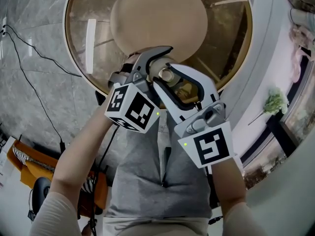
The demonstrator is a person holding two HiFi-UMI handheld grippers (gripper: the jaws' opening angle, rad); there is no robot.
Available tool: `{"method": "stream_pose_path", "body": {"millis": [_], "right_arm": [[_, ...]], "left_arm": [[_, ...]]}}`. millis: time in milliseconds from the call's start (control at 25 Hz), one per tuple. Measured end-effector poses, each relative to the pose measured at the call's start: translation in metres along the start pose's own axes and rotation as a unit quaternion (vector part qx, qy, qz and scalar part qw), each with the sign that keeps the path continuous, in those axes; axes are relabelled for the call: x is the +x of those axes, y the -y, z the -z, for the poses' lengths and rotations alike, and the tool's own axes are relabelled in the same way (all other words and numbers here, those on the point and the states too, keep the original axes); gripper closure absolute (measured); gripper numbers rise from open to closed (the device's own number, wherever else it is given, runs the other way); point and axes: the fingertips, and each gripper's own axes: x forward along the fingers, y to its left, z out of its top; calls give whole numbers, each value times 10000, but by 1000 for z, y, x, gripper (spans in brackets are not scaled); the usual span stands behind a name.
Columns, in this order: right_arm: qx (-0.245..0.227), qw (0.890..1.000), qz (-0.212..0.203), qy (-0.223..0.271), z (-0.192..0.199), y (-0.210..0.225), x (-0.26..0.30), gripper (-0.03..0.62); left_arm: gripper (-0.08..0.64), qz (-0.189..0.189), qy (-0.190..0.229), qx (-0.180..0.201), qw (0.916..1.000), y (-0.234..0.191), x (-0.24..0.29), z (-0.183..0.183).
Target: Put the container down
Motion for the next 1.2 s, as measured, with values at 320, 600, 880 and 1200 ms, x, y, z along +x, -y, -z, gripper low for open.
{"method": "stream_pose_path", "body": {"millis": [320, 600, 880, 1200], "right_arm": [[-374, 9992, -18, -168, 14, -1, 9, 459], [-609, 9980, -160, -47, 18, -5, 15, 459], [-1023, 9942, -325, -54, 30, -9, 21, 460], [-954, 9949, -330, 52, 31, -7, 23, 459]], "left_arm": [[210, 118, -472, -24, 9988, 0, 7, 20], [205, 60, -650, -235, 9976, -2, 6, 30], [198, -27, -598, -542, 9967, -7, 6, 33], [198, -49, -624, -607, 9962, -12, -1, 38]]}}
